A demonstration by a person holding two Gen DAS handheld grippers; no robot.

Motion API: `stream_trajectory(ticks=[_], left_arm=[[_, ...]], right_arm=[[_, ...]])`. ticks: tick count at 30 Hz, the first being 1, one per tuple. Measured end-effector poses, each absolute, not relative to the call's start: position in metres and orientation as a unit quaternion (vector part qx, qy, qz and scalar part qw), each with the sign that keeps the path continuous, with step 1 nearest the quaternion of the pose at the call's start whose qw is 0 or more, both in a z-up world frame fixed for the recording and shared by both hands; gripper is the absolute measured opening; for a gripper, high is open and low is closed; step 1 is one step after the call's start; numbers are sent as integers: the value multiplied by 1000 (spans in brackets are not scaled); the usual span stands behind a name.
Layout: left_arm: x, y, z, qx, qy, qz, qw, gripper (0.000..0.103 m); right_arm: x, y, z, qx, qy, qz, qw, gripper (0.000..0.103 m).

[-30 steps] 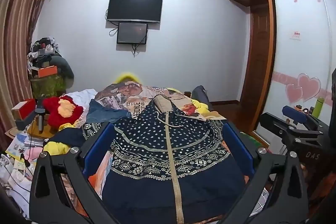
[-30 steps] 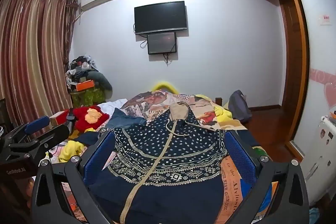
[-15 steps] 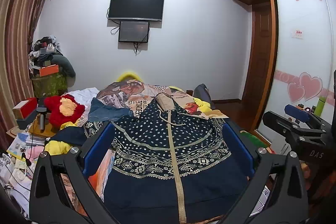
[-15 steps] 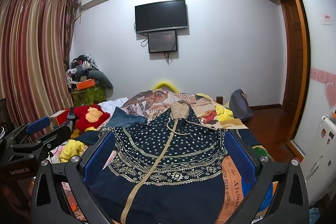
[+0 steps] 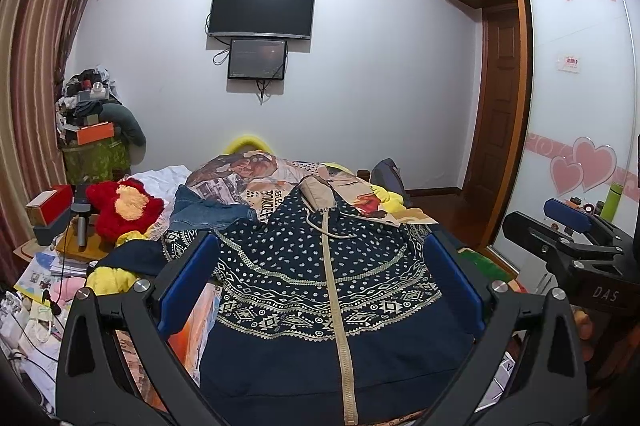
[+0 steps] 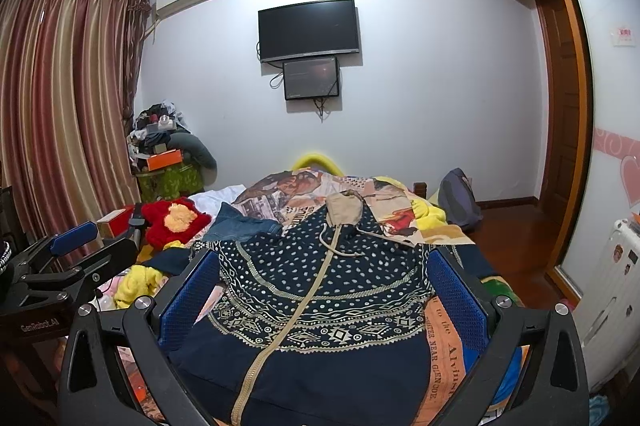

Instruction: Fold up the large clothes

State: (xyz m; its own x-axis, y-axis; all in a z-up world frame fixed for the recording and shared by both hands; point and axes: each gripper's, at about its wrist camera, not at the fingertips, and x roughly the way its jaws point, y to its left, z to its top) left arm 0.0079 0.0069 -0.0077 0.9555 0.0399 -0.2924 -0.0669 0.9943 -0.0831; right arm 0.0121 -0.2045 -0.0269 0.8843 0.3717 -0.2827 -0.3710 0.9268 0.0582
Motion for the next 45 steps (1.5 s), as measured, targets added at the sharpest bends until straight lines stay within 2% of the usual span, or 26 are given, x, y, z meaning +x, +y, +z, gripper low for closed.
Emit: stream_trajectory(ticks=[45], left_arm=[[8, 6, -7, -45, 147, 27, 988, 103]], right_arm=[[14, -198, -36, 0, 150, 191, 970, 103]])
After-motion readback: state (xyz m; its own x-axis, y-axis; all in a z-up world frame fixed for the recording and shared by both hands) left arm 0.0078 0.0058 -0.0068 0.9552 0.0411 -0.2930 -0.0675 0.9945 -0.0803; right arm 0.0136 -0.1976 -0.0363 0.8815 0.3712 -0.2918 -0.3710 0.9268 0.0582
